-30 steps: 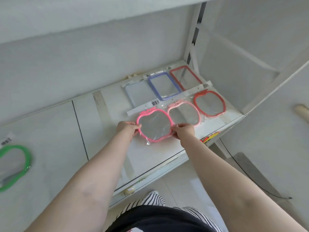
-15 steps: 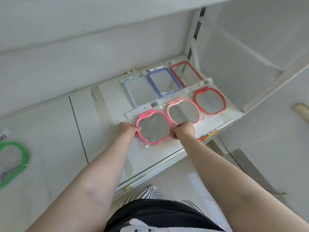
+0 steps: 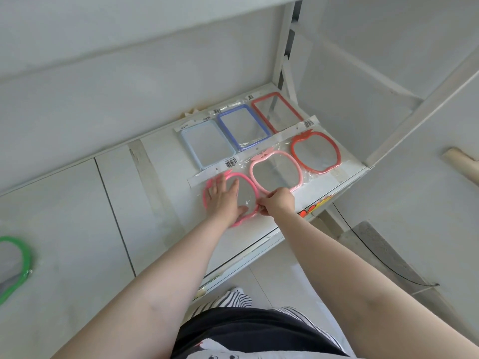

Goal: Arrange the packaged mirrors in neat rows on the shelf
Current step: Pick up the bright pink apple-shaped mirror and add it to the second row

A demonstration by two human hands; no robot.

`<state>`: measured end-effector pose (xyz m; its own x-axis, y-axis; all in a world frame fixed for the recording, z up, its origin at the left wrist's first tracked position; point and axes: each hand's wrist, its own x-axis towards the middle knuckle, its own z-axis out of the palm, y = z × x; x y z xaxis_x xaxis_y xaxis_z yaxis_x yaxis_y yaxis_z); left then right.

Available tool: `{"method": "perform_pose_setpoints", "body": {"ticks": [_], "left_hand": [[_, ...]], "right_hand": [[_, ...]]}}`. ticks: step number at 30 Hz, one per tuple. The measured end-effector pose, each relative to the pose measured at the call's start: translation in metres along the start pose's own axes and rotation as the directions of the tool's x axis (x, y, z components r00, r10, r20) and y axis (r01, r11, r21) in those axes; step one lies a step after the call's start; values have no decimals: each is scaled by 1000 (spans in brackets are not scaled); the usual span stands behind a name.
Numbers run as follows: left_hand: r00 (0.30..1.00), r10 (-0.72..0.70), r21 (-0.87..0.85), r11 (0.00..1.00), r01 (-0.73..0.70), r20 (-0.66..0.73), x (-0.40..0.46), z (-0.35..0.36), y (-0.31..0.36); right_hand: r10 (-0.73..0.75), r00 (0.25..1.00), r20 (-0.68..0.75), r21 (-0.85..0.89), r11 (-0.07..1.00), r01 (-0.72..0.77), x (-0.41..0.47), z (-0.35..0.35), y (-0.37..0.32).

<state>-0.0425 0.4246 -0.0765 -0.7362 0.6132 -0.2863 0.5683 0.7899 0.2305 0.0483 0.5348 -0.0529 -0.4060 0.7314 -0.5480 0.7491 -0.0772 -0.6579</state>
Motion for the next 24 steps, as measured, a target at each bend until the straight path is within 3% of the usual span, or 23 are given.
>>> {"method": "perform_pose_setpoints", "body": {"ticks": [8, 13, 17, 24], "left_hand": [[999, -35, 29, 999, 35, -12, -3, -2, 8], [999, -40, 20, 999, 40, -15, -4, -3, 7], [999, -21, -112, 994, 16, -46, -5, -5, 13], [996, 8, -104, 995, 1, 86, 1, -2, 31]], "right_hand": [[-68, 998, -1, -247, 967, 65, -1, 3, 1], [-219, 970, -104, -570, 812, 122, -4, -12, -4], [-371, 898, -239, -523, 828, 203, 6, -25, -4], [-392, 918, -60, -585, 759, 286, 31, -27, 13]]}}
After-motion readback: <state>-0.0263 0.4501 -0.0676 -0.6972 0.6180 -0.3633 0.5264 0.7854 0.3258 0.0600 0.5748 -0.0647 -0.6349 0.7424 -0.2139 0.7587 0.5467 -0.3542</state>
